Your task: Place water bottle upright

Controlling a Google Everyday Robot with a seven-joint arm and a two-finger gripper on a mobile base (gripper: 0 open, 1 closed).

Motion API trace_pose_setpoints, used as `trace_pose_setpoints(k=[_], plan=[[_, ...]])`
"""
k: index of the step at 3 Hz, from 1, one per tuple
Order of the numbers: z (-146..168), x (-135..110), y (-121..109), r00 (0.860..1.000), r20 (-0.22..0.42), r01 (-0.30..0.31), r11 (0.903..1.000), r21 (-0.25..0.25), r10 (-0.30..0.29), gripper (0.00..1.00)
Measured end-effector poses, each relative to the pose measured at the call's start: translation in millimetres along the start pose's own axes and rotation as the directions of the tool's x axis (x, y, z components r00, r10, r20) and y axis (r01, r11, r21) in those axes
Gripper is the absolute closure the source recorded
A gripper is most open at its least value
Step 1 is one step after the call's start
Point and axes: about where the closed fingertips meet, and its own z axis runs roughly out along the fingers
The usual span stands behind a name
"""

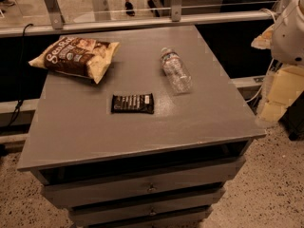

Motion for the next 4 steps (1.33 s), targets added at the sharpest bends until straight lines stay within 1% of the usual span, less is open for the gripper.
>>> trace_pose_setpoints(k=[1,2,3,4], plan=[[0.0,0.0,0.0,1.0,0.0,0.0,1.0,0.0,0.0,0.0],[18.8,-17.6,-15.9,1.0,0.03,0.009,0.9998,-0.017,-0.008,0.0],[56.1,-55.4,-47.9,0.996,0.092,-0.006,0.999,-0.045,0.01,0.0],[96.4,-99.0,-84.2,0.985,0.158,-0.065,0.9953,-0.072,0.075,0.0]])
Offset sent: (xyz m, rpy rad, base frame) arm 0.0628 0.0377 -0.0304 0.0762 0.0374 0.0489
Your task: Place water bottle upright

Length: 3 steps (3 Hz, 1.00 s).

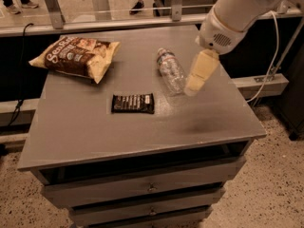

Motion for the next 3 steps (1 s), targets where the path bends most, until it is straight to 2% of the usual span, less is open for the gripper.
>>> trace_pose_setpoints(k=[1,2,3], plan=[[37.9,-21.1,-36.3,0.991,0.038,-0.129,0.9915,-0.012,0.13,0.0],[69.9,-32.9,-69.9,0.957,0.05,-0.287,0.9578,-0.005,0.287,0.0],[98.0,-45.0,-91.1,0.908,0.04,-0.418,0.9083,0.018,0.417,0.0]])
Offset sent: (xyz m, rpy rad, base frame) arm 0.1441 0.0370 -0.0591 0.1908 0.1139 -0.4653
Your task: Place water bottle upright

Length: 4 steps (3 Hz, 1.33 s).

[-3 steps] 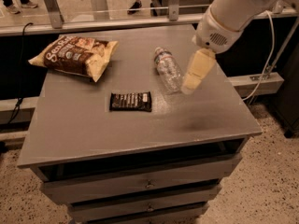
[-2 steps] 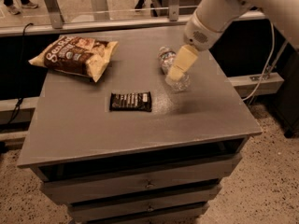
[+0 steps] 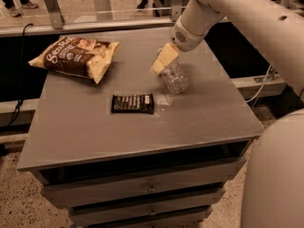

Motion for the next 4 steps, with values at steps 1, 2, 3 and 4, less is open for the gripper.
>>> trace_pose_setpoints(k=[1,2,3,4], plan=[[23.6,-20.4,-8.2,0.992,-0.034,-0.121,0.9909,0.06,0.123,0.0],[42.0,-37.4,-13.3,0.972,-0.091,-0.204,0.9693,0.137,0.218,0.0],[56.3,-40.4,-20.8,0.942,-0.172,-0.248,0.9424,0.225,0.289,0.18],[57.3,-34.7,-30.7,0.915,-0.221,-0.267,0.9179,0.294,0.337,0.41]])
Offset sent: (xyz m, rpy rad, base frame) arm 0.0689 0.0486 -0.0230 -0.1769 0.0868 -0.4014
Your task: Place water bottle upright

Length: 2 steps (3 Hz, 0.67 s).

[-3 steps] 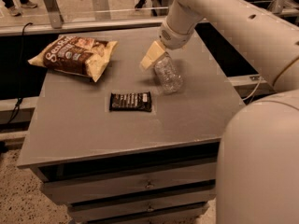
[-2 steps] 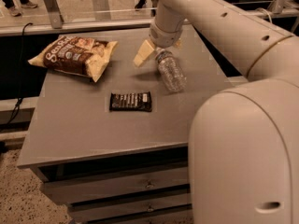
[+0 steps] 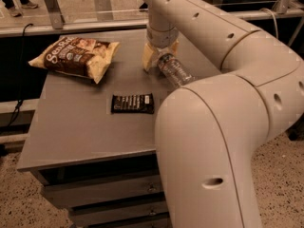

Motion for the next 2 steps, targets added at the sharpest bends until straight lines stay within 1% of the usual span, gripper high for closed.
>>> trace_pose_setpoints(k=[2], plan=[[-4.1,-0.8,-1.6,1.0,-0.004,-0.003,1.0,0.005,0.003,0.88]])
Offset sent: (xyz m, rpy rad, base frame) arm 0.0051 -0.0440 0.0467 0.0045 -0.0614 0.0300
